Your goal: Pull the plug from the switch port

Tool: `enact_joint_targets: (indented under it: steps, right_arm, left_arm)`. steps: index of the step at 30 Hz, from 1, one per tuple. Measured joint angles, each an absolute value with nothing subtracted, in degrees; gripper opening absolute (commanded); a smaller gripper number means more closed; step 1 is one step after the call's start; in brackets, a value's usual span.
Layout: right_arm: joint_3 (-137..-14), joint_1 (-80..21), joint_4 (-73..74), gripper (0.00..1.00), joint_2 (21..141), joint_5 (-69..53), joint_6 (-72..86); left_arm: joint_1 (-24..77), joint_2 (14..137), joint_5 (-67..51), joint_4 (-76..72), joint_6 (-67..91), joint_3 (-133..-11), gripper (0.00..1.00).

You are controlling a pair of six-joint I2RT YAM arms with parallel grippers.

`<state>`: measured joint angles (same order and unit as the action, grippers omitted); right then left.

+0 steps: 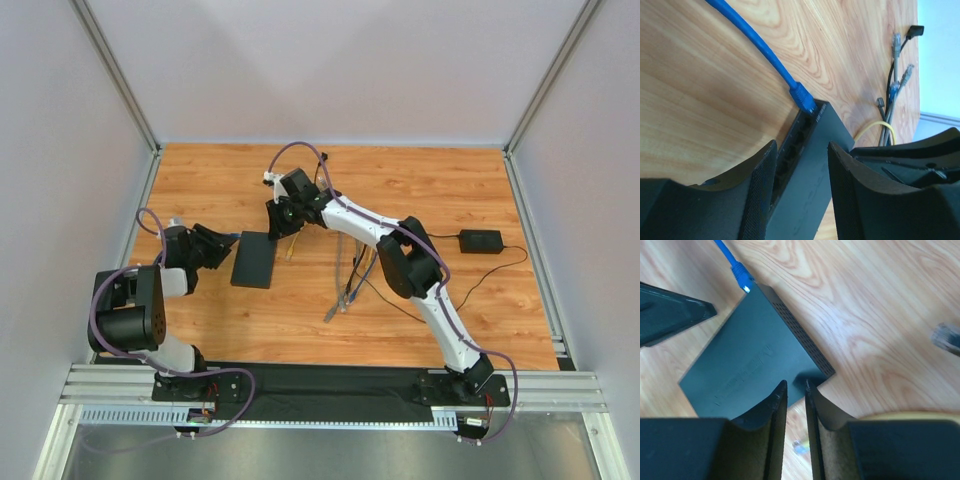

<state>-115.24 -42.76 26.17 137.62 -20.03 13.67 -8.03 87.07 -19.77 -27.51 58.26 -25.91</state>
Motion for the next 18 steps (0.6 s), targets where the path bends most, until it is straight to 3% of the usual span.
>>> enact_joint_targets:
  steps: [18]
  right_arm:
    - [-122.3, -43.9, 28.1, 0.21, 142.2, -20.8, 13.3]
  left_arm:
    - [-7.4, 100.5, -18.7, -35.4, 63.4, -33.0, 0.48]
